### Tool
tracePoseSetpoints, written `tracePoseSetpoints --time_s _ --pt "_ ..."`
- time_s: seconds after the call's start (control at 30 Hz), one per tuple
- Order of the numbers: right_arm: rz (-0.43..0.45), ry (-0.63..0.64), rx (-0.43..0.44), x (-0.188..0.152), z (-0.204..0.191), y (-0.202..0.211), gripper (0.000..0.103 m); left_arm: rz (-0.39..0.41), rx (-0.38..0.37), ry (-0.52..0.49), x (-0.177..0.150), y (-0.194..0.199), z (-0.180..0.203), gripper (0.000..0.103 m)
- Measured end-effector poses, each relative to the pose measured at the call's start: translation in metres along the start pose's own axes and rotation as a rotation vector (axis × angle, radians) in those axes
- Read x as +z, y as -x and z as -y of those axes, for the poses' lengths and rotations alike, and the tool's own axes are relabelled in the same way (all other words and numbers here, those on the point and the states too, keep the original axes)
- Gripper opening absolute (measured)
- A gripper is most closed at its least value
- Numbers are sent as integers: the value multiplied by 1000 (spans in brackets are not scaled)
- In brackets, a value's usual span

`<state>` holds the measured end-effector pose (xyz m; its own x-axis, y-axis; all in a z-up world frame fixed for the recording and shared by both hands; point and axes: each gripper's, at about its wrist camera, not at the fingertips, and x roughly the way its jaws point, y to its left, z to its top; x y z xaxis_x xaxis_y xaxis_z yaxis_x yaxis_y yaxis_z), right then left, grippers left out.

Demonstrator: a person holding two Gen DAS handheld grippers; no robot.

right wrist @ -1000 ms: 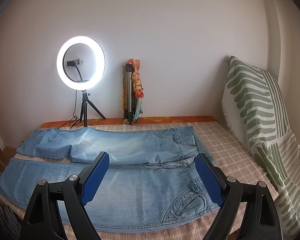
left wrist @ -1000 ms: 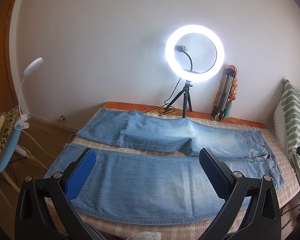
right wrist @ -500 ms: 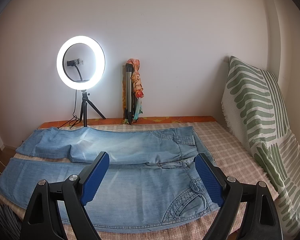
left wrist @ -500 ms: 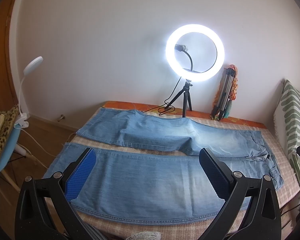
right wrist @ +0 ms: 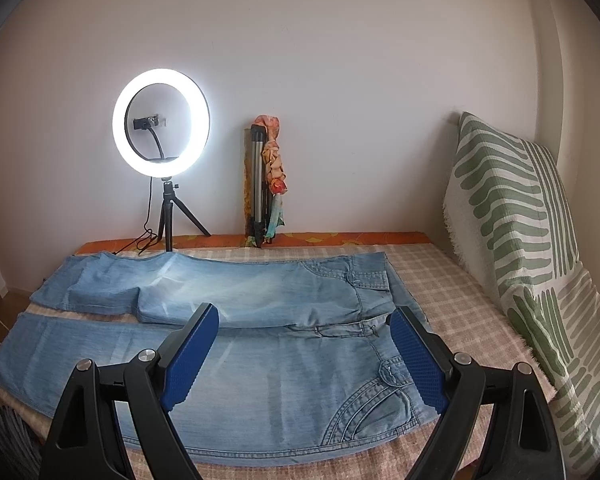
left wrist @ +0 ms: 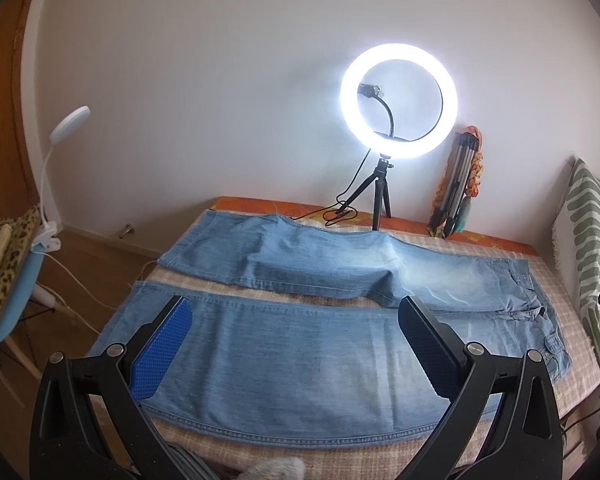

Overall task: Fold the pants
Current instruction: 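Move both tools down toward the leg of the nearer jeans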

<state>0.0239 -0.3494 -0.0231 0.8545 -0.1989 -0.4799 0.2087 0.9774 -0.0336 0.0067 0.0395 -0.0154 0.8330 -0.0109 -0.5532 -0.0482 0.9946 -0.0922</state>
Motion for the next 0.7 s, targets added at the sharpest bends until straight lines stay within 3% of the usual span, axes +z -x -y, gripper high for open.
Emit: tracePoseSetpoints --time_s 0.13,0.43,0.7 --pt "14 -2 43 8 1 -2 89 -29 -57 36 5 -6 -14 103" --pt "19 95 145 41 -16 -33 85 -1 33 -46 30 -29 -40 102" --pt "-41 137 252 65 -42 -96 85 -28 41 -63 56 -77 -52 99"
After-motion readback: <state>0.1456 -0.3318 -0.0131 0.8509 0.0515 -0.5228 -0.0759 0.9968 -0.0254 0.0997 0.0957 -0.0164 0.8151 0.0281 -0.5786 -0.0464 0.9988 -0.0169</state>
